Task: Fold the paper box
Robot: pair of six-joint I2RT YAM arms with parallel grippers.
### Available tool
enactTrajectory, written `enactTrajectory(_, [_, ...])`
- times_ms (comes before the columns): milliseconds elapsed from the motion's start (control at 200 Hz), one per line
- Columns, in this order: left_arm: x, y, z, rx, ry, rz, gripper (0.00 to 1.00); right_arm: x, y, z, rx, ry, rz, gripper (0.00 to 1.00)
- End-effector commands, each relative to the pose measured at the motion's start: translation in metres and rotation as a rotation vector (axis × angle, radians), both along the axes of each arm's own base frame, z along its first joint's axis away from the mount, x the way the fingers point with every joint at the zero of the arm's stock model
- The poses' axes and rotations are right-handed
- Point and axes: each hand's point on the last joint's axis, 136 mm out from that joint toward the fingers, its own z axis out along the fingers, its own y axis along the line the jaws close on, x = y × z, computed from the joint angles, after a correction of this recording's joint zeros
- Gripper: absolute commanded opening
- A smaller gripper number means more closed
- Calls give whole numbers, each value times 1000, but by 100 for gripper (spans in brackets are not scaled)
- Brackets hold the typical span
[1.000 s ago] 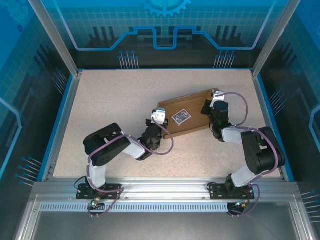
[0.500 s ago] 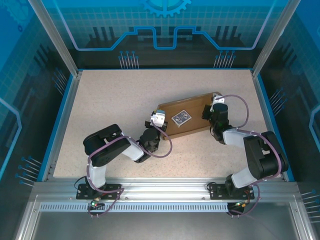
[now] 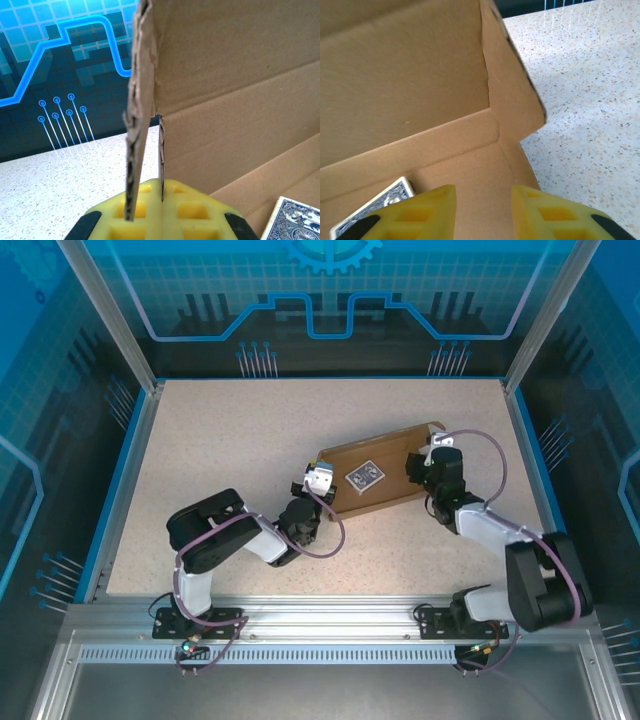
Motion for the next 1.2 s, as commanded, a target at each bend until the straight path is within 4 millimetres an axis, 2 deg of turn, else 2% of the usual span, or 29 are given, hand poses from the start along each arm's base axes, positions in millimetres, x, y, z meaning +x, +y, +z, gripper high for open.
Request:
enactTrajectory(0, [-8,-8,-29,103,69,-51,0,-14,-4,19,-28,31,21,38])
enactTrajectory(150, [-8,-7,-28,100,69,-51,0,-28,-11,63,-52,-10,16,43])
enactTrajectory(300, [-8,-7,-29,91,71,-51,0,-32,-14,108,-76,-55,14,47])
enactTrajectory(365, [-8,-8,-29,89,72,-52,0,-28,-12,125,-88,-73,30,50])
enactTrajectory(380, [-8,-7,-29,90,73,-51,0,-28,-11,124,-94,-61,36,51])
enactTrajectory(390, [-8,-8,-29,89,73,-51,0,-25,-11,132,-94,-72,39,51])
enactTrajectory(415, [-8,-8,-29,91,72,-52,0,-21,-9,139,-101,-69,50,52])
enactTrajectory(525, [-8,-8,-30,89,73,-52,0,-2,0,150,-129,-9,106,55])
enactTrajectory(670, [-7,-8,-29,90,72,-48,0,23,15,148,-153,88,192,58])
enactTrajectory(855, [-7,-7,-28,89,70,-46,0,44,37,127,-223,232,300,59])
enactTrajectory(966, [-7,-7,-28,88,70,-45,0,47,48,111,-272,305,346,59])
enactTrajectory(1196, [-7,-8,-26,86,67,-48,0,39,55,87,-287,387,383,58])
